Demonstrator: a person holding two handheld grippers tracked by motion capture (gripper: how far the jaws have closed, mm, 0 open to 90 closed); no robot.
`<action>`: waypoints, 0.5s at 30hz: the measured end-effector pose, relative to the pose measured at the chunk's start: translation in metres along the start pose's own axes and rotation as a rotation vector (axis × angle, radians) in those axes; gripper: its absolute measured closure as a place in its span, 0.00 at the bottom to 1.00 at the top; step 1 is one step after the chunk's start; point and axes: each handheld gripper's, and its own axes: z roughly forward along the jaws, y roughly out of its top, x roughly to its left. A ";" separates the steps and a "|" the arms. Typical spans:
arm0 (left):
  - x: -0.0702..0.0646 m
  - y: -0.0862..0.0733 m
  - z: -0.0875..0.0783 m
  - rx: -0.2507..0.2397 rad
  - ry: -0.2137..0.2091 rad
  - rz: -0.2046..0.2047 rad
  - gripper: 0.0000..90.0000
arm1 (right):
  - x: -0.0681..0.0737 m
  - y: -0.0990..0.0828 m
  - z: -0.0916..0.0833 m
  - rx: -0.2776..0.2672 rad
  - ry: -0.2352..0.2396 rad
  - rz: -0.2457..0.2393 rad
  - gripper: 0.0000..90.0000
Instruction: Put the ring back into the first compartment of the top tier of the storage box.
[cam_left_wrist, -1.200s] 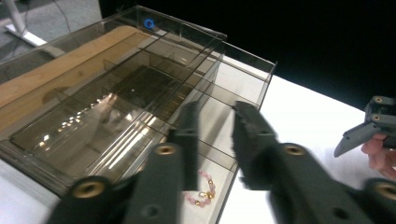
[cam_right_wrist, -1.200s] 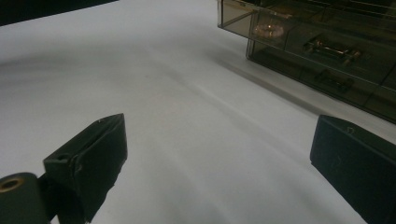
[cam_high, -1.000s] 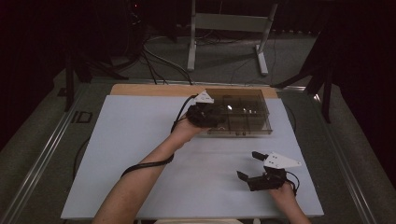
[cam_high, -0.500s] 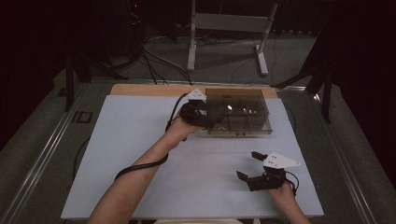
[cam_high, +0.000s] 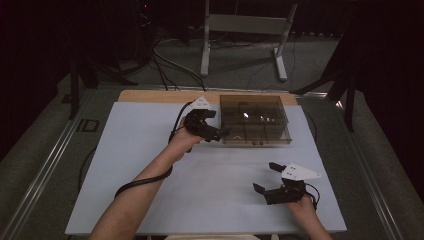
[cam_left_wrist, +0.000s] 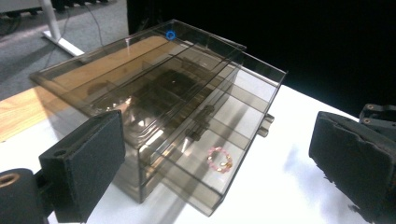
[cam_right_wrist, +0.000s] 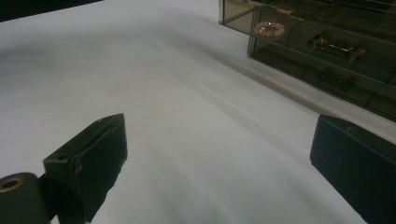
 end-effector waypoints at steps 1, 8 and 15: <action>0.001 -0.001 -0.001 -0.003 0.000 -0.002 0.06 | 0.000 0.000 0.000 0.001 0.000 -0.001 0.05; 0.003 -0.009 -0.015 -0.017 0.027 0.002 0.06 | 0.000 0.000 0.001 0.004 0.003 -0.007 0.05; 0.006 -0.017 -0.031 -0.015 0.046 0.004 0.06 | 0.001 0.000 0.001 0.005 0.000 -0.008 0.05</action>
